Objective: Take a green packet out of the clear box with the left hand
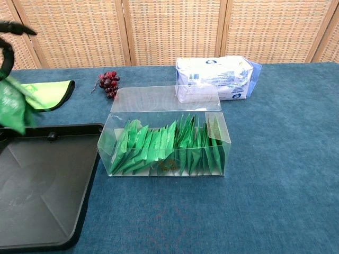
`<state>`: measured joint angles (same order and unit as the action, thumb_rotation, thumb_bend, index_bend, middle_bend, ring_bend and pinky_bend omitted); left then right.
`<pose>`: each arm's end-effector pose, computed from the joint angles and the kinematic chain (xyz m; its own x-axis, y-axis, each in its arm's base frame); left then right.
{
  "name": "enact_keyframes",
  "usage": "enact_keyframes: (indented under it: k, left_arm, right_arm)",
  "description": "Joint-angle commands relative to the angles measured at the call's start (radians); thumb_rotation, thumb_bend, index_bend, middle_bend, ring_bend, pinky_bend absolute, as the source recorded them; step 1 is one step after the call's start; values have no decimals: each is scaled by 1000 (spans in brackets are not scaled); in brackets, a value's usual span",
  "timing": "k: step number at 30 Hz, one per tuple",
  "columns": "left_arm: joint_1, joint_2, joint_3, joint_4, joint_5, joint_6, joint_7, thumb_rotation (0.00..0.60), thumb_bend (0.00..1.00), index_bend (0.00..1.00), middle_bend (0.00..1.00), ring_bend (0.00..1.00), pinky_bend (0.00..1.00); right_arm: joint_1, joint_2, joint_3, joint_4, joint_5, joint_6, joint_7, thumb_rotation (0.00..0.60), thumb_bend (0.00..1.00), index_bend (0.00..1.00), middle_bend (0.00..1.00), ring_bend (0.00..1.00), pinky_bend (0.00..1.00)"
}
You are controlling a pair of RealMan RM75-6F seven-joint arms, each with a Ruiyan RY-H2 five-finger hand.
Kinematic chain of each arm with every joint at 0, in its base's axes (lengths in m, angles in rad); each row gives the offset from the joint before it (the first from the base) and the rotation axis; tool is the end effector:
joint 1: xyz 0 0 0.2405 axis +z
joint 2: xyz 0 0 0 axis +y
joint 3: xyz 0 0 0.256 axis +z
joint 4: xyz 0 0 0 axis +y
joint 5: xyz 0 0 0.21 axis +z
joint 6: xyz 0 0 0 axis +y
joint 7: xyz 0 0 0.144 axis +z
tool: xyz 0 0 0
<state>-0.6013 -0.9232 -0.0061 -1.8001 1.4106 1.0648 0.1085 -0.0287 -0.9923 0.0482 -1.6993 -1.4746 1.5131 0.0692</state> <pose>-0.2055 0.2938 0.1480 0.5913 0.1858 0.7848 0.7743 -0.4027 -0.4881 -0.3221 -0.1443 0.1959 0.3667 -0.0140 0.9302 -0.9234 0.1168 0.3658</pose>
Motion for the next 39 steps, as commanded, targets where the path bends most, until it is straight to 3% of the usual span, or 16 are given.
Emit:
enact_keyframes:
  k: [1,2,3,4,6,7,14,21,24,31,39]
  left_arm:
    - [8,32,18,-24,-36,-44,27,600,500,766,0,0,0]
    - [5,37,20,-28,-44,-57,37,600,498,710,0,0,0]
    - [2,43,23,-34,-51,-71,43,600,466,544,0,0,0]
    - [-1,50,25,-41,-58,-88,46,600,401,314,0,0,0]
    - [-11,68,31,-59,-76,-131,49,600,265,40,0,0,0]
    - [-16,76,31,-66,-86,-147,51,600,215,0,0,0,0]
    - [7,88,18,-86,-87,-113,37,600,179,0,0,0,0]
    - [94,75,-7,-42,-37,63,-34,600,175,0,0,0,0]
    - [170,37,-8,-3,-26,191,-58,600,149,0,0,0,0]
    - [323,-81,21,29,-43,386,-35,600,131,0,0,0,0]
    - [371,-150,29,98,5,451,-21,600,130,0,0,0,0]
  right_arm:
    - [1,-1,1,-1,2,-1,-2,600,0,0,0,0,0]
    - [1,-1,1,0,3,-2,-2,600,0,0,0,0,0]
    - [2,-1,1,0,3,-3,-2,600,0,0,0,0,0]
    - [2,-1,1,-1,3,-3,-2,600,0,0,0,0,0]
    - [3,-1,1,-1,4,-5,-3,600,0,0,0,0,0]
    - [3,-1,0,-1,3,-6,-4,600,0,0,0,0,0]
    - [2,0,-3,-2,-3,-3,-3,600,0,0,0,0,0]
    - [-1,3,-6,3,-18,8,15,600,0,0,0,0,0]
    - [-5,6,-5,4,-20,17,22,600,0,0,0,0,0]
    - [-12,7,-1,10,-17,34,23,600,0,0,0,0,0]
    - [-15,-11,3,32,-39,62,21,600,0,0,0,0,0]
